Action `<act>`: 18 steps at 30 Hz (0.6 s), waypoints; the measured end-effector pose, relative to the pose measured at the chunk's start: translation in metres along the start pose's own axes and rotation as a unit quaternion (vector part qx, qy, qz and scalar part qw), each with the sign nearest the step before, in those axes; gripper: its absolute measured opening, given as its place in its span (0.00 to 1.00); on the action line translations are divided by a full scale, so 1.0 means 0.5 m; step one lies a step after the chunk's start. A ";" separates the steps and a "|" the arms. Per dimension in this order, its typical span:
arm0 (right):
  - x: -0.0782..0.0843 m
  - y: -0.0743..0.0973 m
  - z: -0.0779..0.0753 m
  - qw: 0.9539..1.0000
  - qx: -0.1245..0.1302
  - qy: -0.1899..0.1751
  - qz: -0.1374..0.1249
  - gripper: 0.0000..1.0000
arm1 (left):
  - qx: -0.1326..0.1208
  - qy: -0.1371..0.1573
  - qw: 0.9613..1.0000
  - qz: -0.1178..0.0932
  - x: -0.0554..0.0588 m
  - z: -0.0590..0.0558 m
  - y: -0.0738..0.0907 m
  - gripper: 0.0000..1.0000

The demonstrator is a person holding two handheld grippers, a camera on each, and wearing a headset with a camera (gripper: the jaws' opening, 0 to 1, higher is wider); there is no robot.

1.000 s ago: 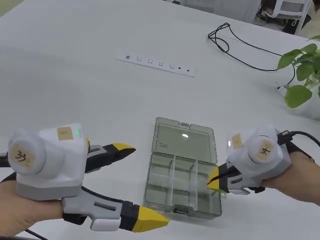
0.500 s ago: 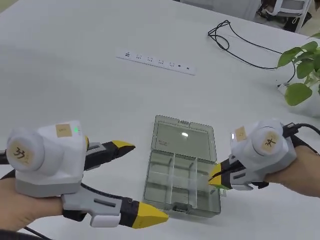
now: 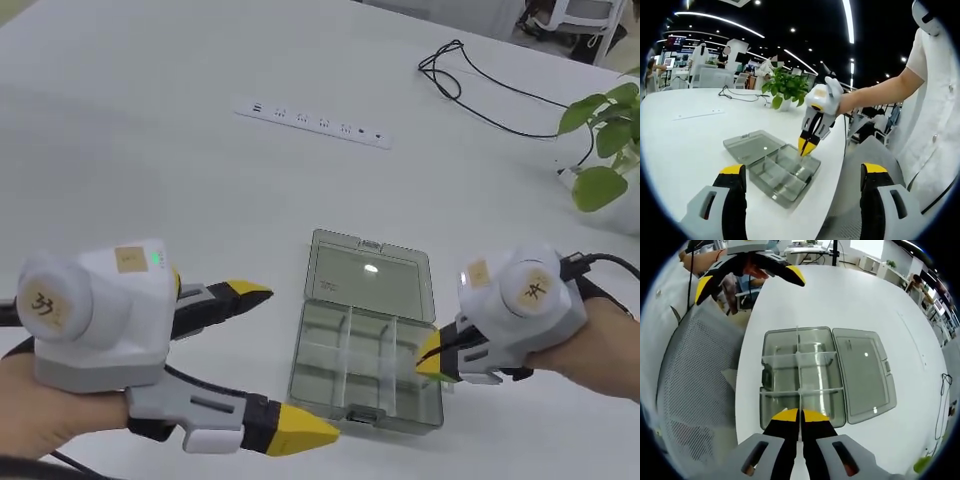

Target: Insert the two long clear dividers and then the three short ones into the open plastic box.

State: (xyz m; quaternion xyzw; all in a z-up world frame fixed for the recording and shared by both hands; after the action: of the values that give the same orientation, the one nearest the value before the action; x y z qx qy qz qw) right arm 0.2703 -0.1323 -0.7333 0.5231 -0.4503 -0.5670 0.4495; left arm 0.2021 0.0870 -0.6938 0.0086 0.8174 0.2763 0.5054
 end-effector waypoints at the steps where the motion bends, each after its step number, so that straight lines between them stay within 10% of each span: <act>1: 0.000 0.000 0.000 1.000 0.000 0.000 0.000 0.02 | 0.000 0.000 1.000 0.000 0.000 -0.001 0.000 0.97; 18: -0.002 0.002 -0.004 1.000 -0.009 0.000 -0.002 0.02 | -0.001 0.002 1.000 0.000 0.000 -0.001 0.002 0.96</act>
State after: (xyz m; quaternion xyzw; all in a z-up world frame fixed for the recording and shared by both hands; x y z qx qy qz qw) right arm 0.2723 -0.1314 -0.7324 0.5196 -0.4442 -0.5722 0.4531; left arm 0.2015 0.0875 -0.6930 0.0078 0.8180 0.2770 0.5041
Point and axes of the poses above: the centre of the closed fingertips' face, and the gripper's own axes: y roughly backward along the fingers, z roughly to its left, x roughly out of its underside, the point moved 8 cm from there along y, roughly backward along the fingers, and after that the axes turned 13 degrees about z, right-handed, at the moved point
